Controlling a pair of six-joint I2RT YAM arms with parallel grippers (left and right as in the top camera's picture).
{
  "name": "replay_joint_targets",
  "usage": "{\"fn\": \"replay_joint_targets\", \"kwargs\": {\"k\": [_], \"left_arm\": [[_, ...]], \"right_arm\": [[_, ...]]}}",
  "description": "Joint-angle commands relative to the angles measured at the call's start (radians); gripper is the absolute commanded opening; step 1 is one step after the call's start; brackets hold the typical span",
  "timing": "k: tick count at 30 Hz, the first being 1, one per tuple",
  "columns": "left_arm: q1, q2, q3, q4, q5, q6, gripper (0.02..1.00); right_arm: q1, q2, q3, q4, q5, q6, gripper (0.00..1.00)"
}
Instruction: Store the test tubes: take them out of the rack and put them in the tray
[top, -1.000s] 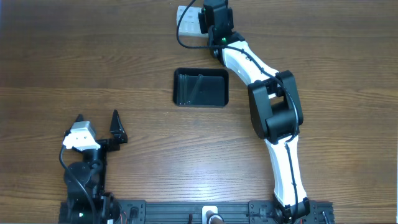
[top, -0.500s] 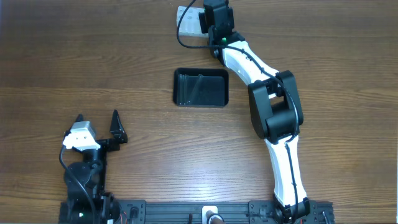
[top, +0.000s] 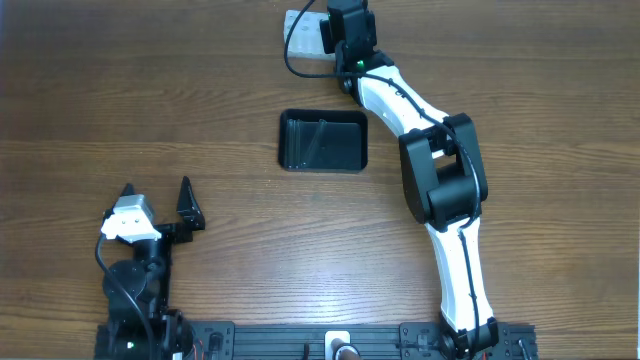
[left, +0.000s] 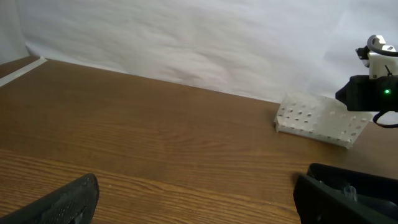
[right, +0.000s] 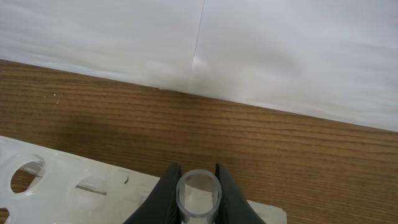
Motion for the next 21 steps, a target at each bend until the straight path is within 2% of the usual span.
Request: {"fn": "replay_joint_targets", "kwargs": {"k": [1,21], "left_arm": [[0.003,-0.007,-0.004,0.001,-0.011,-0.01,0.998],[0.003,-0.007,-0.004,0.001,-0.011,-0.01,0.998]], "right_arm": [[0.001,-0.061,0.002,-0.005,-0.007,0.003,0.049],[0.048,-0.385,0.002,-0.087,-0.014,0.068,0.025]]}}
